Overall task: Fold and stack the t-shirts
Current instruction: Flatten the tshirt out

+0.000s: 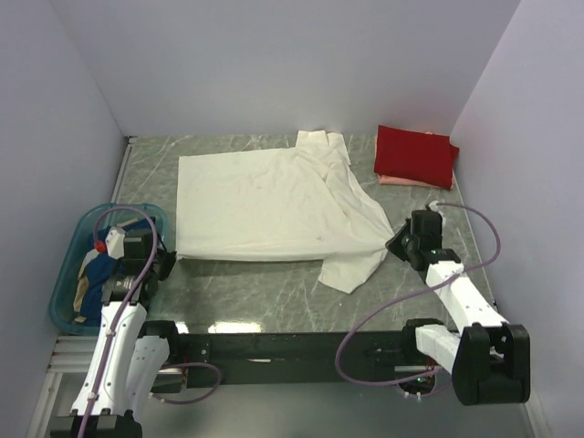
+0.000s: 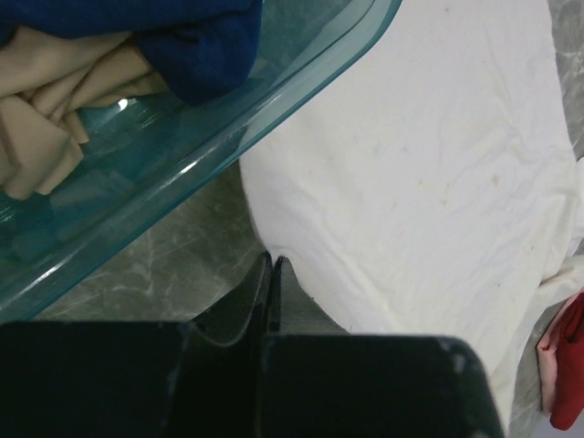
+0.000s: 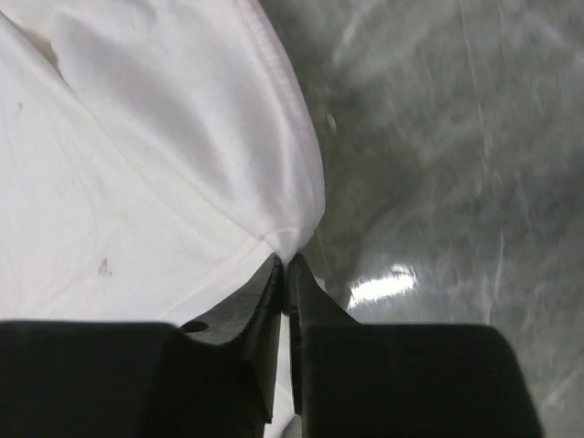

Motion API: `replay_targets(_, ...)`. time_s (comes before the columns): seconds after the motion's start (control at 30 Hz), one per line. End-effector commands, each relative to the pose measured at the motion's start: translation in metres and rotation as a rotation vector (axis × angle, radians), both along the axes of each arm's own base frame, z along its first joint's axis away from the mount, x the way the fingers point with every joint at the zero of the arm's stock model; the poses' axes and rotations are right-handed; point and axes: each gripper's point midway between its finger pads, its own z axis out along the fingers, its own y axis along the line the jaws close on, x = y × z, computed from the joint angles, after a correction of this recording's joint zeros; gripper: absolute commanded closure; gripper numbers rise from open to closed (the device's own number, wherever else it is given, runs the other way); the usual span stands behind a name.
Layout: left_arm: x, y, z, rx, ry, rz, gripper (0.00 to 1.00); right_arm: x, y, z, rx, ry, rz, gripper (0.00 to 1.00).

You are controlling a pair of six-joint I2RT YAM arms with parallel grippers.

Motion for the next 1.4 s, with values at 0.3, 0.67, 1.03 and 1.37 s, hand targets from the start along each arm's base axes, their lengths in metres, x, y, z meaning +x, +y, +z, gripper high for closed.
replay_targets(0.3,0.0,0.007,0.026,-0.007,-0.067,0.065,0.99,0.036,-0.019,0.043,-0.084,-0.1,-0.047,0.42)
replay_targets(0.67,0.005,0.003,0.029,-0.003,-0.078,0.024,0.99,0.135,-0.026,0.005,-0.068,0.041,-0.017,0.46)
replay_targets(1.03,0.01,-0.004,0.023,-0.021,-0.074,-0.013,0.99,0.157,-0.007,-0.036,-0.002,0.139,0.063,0.48)
replay_targets(1.37,0.009,-0.004,0.023,-0.026,-0.072,-0.014,0.99,0.144,-0.008,-0.046,-0.022,0.205,0.063,0.92)
